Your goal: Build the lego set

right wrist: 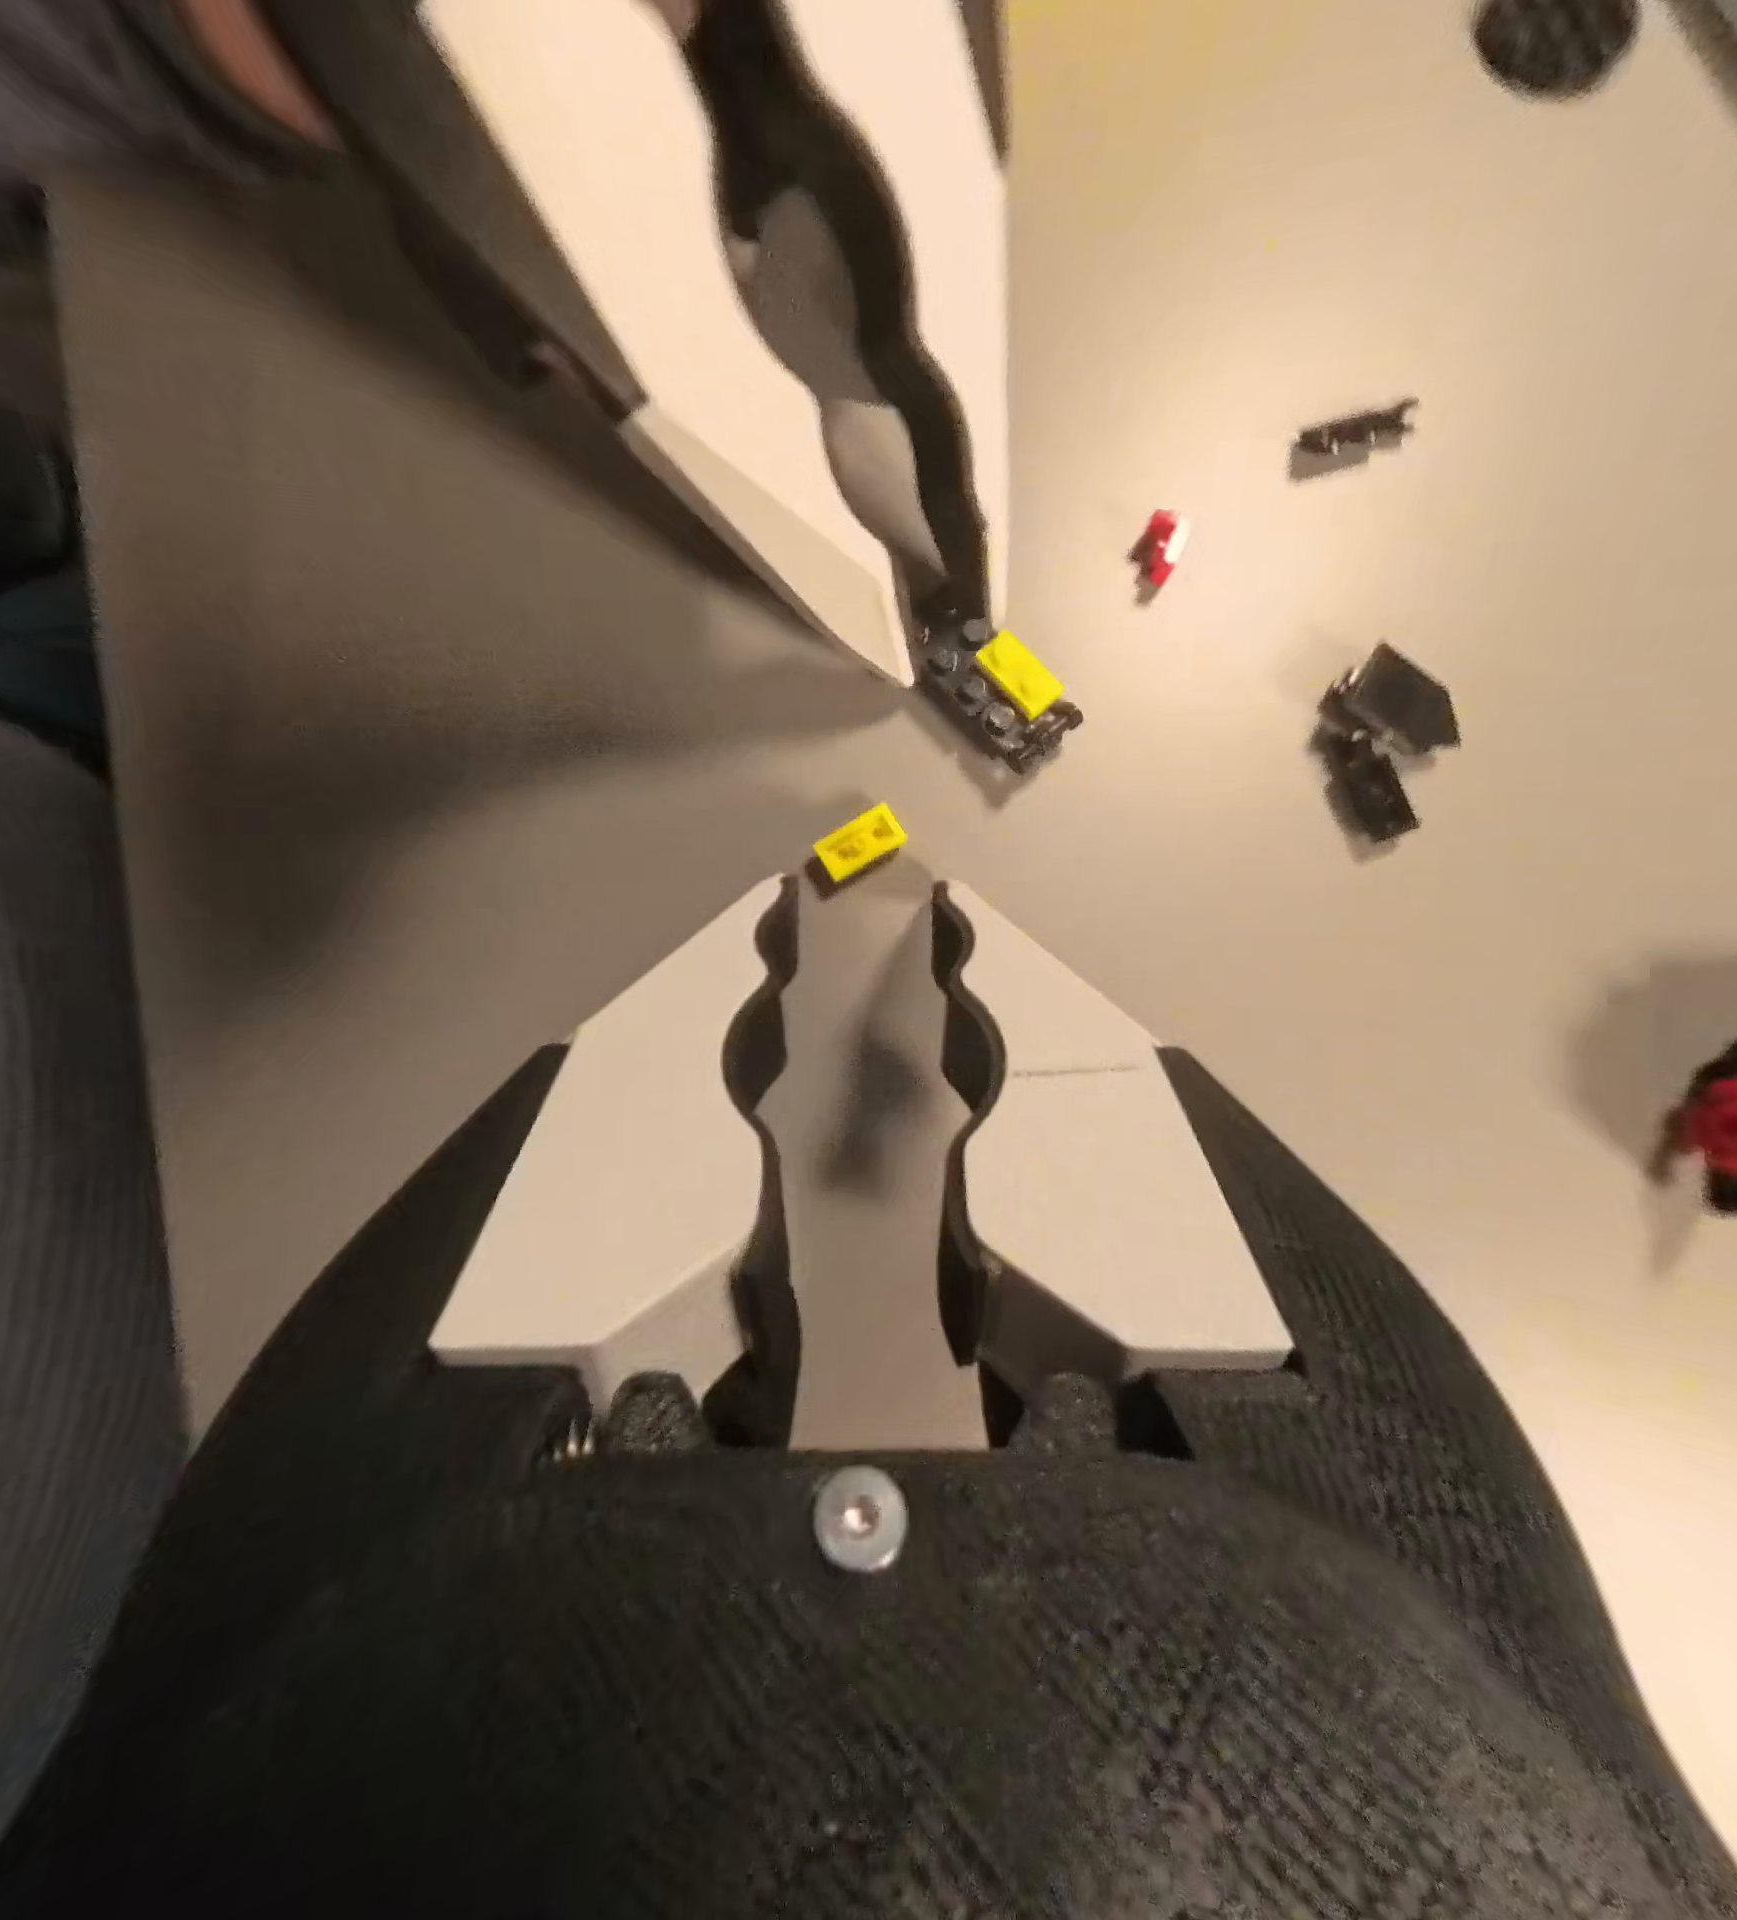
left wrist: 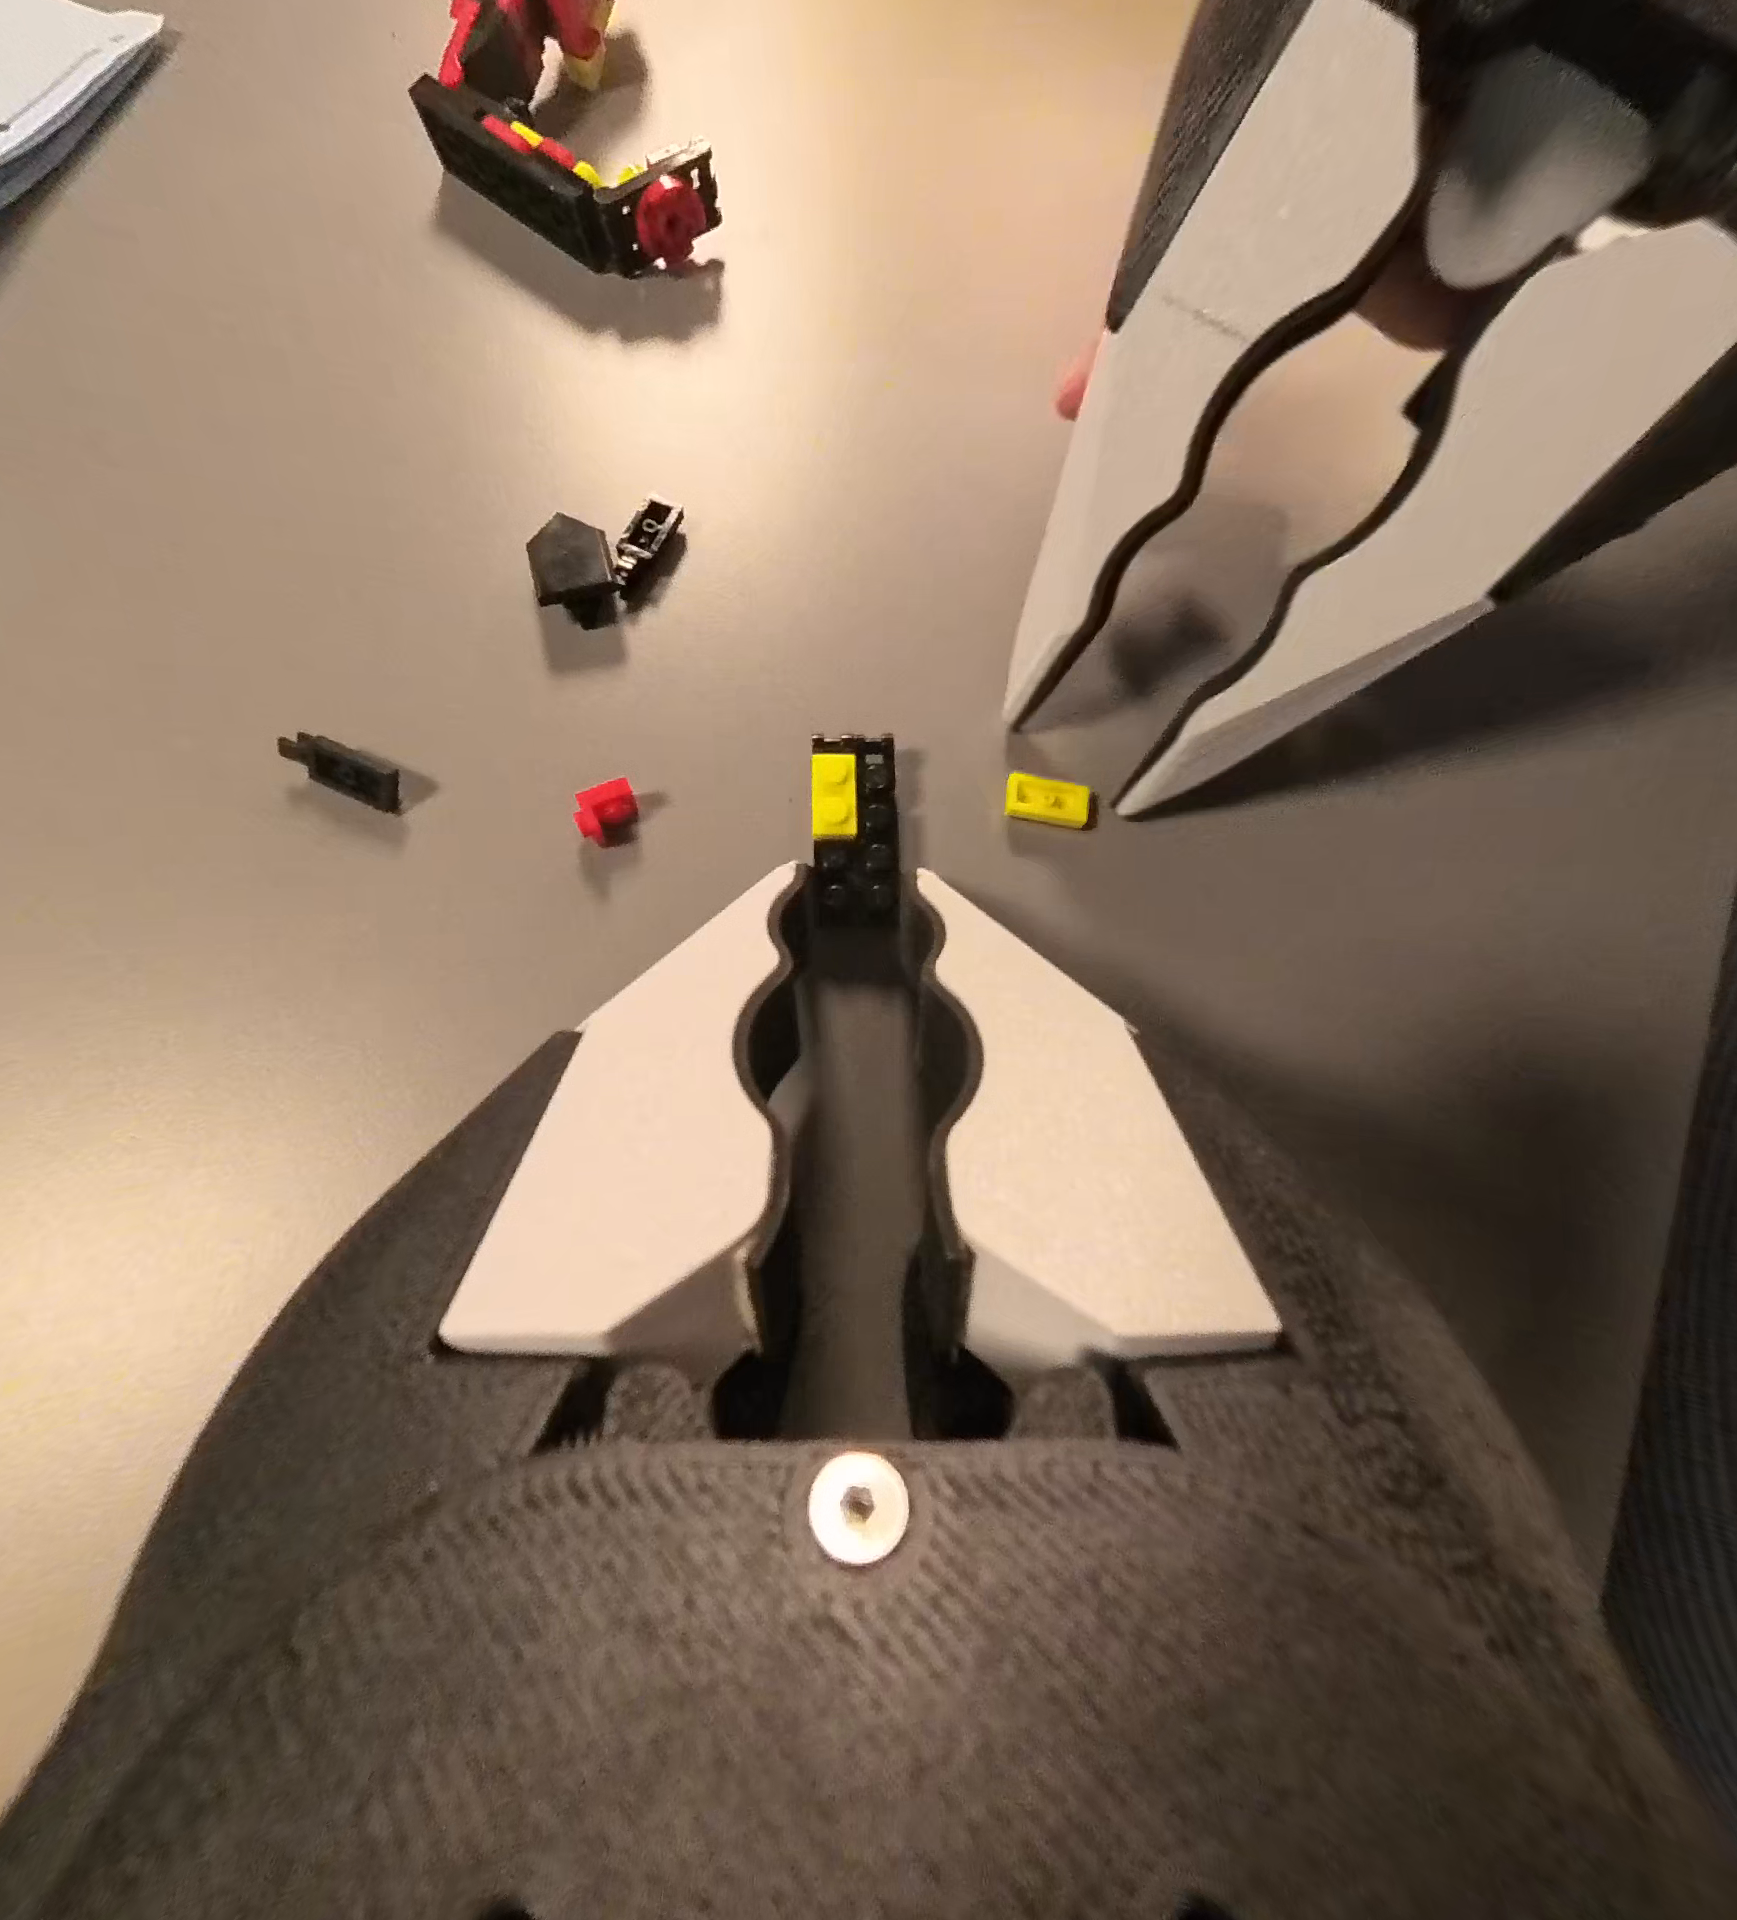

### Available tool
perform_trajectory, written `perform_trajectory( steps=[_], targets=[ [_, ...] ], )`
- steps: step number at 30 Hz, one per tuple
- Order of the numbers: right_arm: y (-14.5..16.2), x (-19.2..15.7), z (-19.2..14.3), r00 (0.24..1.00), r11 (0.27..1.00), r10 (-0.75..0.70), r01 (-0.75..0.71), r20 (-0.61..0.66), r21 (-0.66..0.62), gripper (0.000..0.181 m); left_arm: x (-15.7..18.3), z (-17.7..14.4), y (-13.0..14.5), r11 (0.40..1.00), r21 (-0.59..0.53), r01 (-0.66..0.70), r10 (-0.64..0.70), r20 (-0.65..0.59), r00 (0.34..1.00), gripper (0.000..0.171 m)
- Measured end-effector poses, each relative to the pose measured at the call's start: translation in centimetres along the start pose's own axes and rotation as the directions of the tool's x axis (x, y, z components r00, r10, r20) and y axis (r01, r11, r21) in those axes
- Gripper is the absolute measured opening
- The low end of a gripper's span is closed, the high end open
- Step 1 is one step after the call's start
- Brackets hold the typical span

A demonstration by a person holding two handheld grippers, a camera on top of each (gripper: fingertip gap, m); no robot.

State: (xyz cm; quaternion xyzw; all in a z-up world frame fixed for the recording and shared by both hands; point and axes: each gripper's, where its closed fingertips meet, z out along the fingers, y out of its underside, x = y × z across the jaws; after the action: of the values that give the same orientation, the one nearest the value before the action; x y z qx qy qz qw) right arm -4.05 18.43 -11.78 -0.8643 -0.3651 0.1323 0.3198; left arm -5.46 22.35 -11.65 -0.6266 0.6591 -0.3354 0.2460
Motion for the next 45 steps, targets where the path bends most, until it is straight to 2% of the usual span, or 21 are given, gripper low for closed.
perform_trajectory(
  steps=[4, 12, 15, 18, 19, 21, 23, 24, 25, 26, 29, 32, 34, 35, 36, 38, 40, 41, 42, 43, 45],
  targets=[
    [-0.7, -0.8, 0.2, 0.979, 0.978, 0.205, -0.204, -0.005, 0.044, 0.032, 0.0, 0.0, 0.0, 1.0, -0.007, -0.019, 0.019, 0.025, 1.0, 0.016],
    [-0.4, 0.3, 0.4, 0.939, 0.973, 0.231, -0.221, -0.254, 0.068, 0.006, 0.0, 0.1, 0.1, 0.999, -0.003, -0.038, 0.038, 0.057, 0.998, 0.016],
    [-0.5, 0.3, 0.4, 0.956, 0.988, 0.156, -0.147, -0.248, 0.056, 0.006, 0.0, 0.1, 0.1, 0.999, -0.002, -0.04, 0.041, 0.057, 0.998, 0.016],
    [0.2, 2.0, -0.7, 0.922, 0.978, -0.21, 0.192, -0.325, -0.088, 0.005, 0.0, 0.1, 0.1, 0.999, -0.001, -0.044, 0.044, 0.057, 0.997, 0.016],
    [0.5, 3.2, -1.5, 0.845, 0.92, -0.391, 0.344, -0.365, -0.191, 0.006, 0.0, 0.1, 0.1, 0.999, -0.001, -0.046, 0.046, 0.058, 0.997, 0.016],
    [1.0, 5.5, -3.1, 0.569, 0.66, -0.75, 0.608, -0.337, -0.441, 0.005, 0.0, 0.1, 0.1, 0.999, -0.001, -0.05, 0.05, 0.06, 0.997, 0.016],
    [1.5, 6.9, -4.1, 0.186, 0.227, -0.974, 0.733, -0.133, -0.641, 0.005, 0.0, 0.1, 0.1, 0.999, -0.001, -0.052, 0.052, 0.06, 0.997, 0.016],
    [1.5, 7.0, -4.3, 0.0, 0.009, -1.0, 0.741, -0.013, -0.672, 0.005, 0.0, 0.1, 0.1, 0.999, -0.001, -0.051, 0.051, 0.059, 0.997, 0.016],
    [1.9, 6.7, -4.2, -0.136, -0.166, -0.986, 0.738, 0.098, -0.653, 0.005, 0.0, 0.1, 0.1, 0.999, -0.001, -0.051, 0.051, 0.059, 0.997, 0.016],
    [2.4, 6.1, -3.9, -0.228, -0.289, -0.957, 0.741, 0.178, -0.606, 0.006, 0.0, 0.1, 0.1, 0.999, -0.001, -0.051, 0.051, 0.058, 0.997, 0.016],
    [3.3, 4.6, -3.5, -0.411, -0.508, -0.861, 0.713, 0.299, -0.483, 0.006, 0.0, 0.1, 0.1, 0.999, -0.001, -0.05, 0.05, 0.057, 0.997, 0.016],
    [4.2, 3.2, -3.2, -0.515, -0.61, -0.791, 0.695, 0.329, -0.38, 0.006, 0.0, 0.1, 0.1, 0.999, -0.002, -0.049, 0.049, 0.056, 0.997, 0.016],
    [4.3, 3.1, -3.6, -0.47, -0.56, -0.827, 0.736, 0.308, -0.381, 0.01, 0.0, 0.1, 0.1, 0.999, -0.001, -0.05, 0.05, 0.053, 0.997, 0.016],
    [4.6, 3.2, -4.1, -0.373, -0.463, -0.883, 0.793, 0.284, -0.397, 0.018, 0.1, 0.1, 0.1, 0.999, -0.001, -0.05, 0.05, 0.051, 0.997, 0.016],
    [4.7, 3.2, -4.6, -0.224, -0.307, -0.946, 0.853, 0.235, -0.423, 0.025, 0.0, 0.1, 0.1, 0.999, -0.001, -0.051, 0.051, 0.05, 0.997, 0.016],
    [4.0, 3.5, -5.6, 0.205, 0.172, -0.979, 0.871, 0.021, -0.46, 0.029, 0.1, 0.1, 0.1, 0.999, 0.0, -0.054, 0.054, 0.045, 0.998, 0.016],
    [3.4, 3.4, -5.9, 0.658, 0.677, -0.73, 0.655, -0.187, -0.336, 0.031, 0.1, 0.1, 0.1, 0.998, -0.001, -0.057, 0.057, 0.042, 0.997, 0.016],
    [3.2, 3.2, -5.9, 0.816, 0.847, -0.527, 0.481, -0.238, -0.228, 0.031, 0.1, 0.1, 0.1, 0.998, -0.001, -0.058, 0.058, 0.042, 0.997, 0.016],
    [3.0, 2.7, -5.8, 0.92, 0.95, -0.312, 0.294, -0.238, -0.109, 0.029, 0.1, 0.1, 0.1, 0.998, -0.001, -0.059, 0.059, 0.042, 0.997, 0.016],
    [2.8, 2.6, -5.7, 0.97, 0.994, -0.11, 0.111, -0.218, -0.01, 0.023, 0.1, 0.1, 0.1, 0.998, -0.001, -0.059, 0.059, 0.042, 0.997, 0.016],
    [3.4, 2.5, -5.1, 0.974, 0.985, 0.162, -0.151, -0.16, 0.08, 0.024, 0.1, 0.1, 0.1, 0.998, -0.001, -0.061, 0.061, 0.039, 0.997, 0.016]
  ],
)
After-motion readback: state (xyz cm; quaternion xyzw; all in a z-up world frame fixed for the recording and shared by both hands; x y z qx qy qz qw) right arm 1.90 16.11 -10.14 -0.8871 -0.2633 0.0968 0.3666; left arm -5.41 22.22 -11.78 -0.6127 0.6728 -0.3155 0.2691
